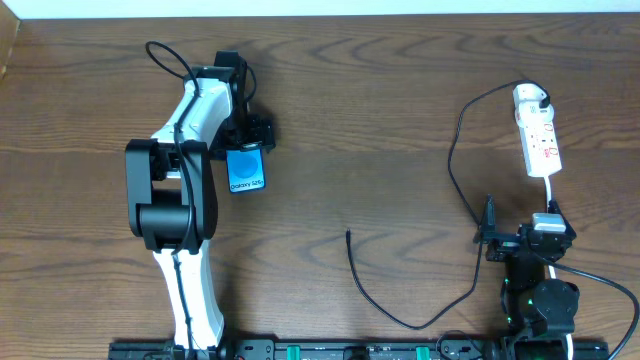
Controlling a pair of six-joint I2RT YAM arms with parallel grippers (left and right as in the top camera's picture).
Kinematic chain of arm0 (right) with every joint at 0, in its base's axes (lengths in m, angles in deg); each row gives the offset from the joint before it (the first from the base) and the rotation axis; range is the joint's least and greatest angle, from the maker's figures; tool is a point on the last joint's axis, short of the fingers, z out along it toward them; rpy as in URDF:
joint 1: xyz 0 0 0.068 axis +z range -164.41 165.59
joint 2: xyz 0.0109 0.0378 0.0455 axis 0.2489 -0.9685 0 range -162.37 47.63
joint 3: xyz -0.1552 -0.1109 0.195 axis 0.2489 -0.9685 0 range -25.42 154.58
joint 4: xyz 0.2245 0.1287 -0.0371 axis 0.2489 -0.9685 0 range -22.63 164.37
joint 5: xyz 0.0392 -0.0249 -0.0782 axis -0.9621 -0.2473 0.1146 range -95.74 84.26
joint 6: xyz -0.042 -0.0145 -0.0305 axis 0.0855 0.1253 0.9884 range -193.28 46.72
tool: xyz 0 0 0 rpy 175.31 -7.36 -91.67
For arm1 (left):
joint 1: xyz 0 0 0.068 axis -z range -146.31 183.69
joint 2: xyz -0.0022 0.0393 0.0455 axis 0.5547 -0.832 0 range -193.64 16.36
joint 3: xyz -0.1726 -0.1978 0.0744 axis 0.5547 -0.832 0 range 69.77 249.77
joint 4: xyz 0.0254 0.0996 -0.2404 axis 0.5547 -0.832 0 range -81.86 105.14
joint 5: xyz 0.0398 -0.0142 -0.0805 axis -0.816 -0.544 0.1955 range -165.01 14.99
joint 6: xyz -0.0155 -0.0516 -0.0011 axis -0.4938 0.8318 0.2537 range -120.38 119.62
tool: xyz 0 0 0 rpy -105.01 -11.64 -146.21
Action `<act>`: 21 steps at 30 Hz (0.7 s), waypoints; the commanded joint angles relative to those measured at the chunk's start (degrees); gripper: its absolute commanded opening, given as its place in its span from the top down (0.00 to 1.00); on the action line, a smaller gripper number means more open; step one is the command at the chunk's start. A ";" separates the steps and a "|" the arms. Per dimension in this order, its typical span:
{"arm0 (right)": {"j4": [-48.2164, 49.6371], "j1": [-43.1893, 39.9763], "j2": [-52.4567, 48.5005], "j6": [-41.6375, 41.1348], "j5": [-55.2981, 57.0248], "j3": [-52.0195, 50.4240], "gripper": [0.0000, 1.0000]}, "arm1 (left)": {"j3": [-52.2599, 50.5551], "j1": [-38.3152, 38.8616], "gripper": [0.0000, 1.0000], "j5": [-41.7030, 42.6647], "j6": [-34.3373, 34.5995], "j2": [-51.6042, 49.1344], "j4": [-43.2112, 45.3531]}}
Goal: Plug charger to phone and switch on socket
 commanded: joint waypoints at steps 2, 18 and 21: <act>-0.20 0.72 0.37 -0.81 0.46 -0.07 0.01 | -1.95 -0.26 0.01 -0.96 0.57 -0.92 -0.17; -0.20 0.72 0.37 -0.81 0.44 -0.07 0.01 | -1.95 -0.26 0.07 -0.96 0.57 -0.92 -0.20; -0.20 0.72 0.37 -0.81 0.46 -0.07 0.01 | -1.95 -0.26 0.08 -0.98 0.57 -0.92 -0.20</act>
